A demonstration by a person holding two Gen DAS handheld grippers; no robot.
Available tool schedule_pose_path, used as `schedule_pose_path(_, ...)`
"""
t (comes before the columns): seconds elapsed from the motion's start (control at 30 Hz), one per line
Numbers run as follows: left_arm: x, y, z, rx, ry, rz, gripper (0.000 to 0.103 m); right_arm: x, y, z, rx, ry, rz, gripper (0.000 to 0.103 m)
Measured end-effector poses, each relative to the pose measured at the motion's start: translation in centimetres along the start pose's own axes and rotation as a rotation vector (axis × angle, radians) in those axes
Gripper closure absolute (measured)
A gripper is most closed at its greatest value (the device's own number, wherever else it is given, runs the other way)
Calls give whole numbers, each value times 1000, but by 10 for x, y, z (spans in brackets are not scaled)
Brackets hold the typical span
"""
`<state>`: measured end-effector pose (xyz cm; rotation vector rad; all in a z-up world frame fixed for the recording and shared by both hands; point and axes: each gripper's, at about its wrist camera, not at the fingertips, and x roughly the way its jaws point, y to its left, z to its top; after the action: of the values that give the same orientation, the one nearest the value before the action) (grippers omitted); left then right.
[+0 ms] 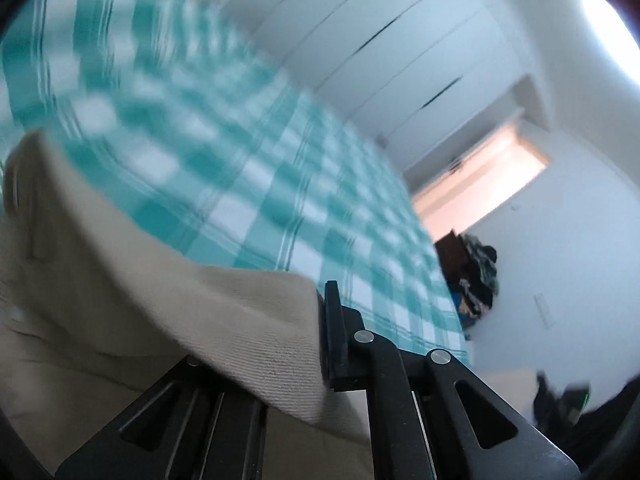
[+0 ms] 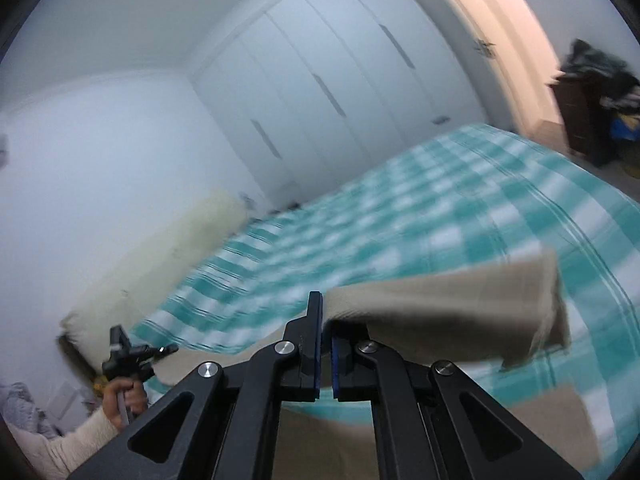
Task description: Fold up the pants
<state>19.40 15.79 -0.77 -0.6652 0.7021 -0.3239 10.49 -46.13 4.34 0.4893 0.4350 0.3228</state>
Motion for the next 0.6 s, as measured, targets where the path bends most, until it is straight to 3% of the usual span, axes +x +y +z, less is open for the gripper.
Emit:
schedule_pose_path(0.1, -16, 12, -49, 12, 58, 56, 94, -3, -18, -10, 6, 89, -9, 100)
schedule_pose_path(0.23, 37, 68, -143, -85, 333, 156, 94, 11, -95, -88, 146, 361, -217, 99)
schedule_pose_path(0.33, 53, 86, -174, -144, 402, 184, 96, 26, -148, -158, 213, 577, -397, 99)
schedule_pose_path(0.4, 48, 82, -174, -137, 392, 185, 98, 23, -158, -170, 259, 574, -401, 99)
schedule_pose_path(0.53, 46, 74, -162, -87, 372, 174, 98, 16, -150, -160, 224, 521, -382, 99)
schedule_pose_path(0.6, 43, 75, -165, -84, 368, 170, 98, 16, -154, -160, 239, 520, -382, 94)
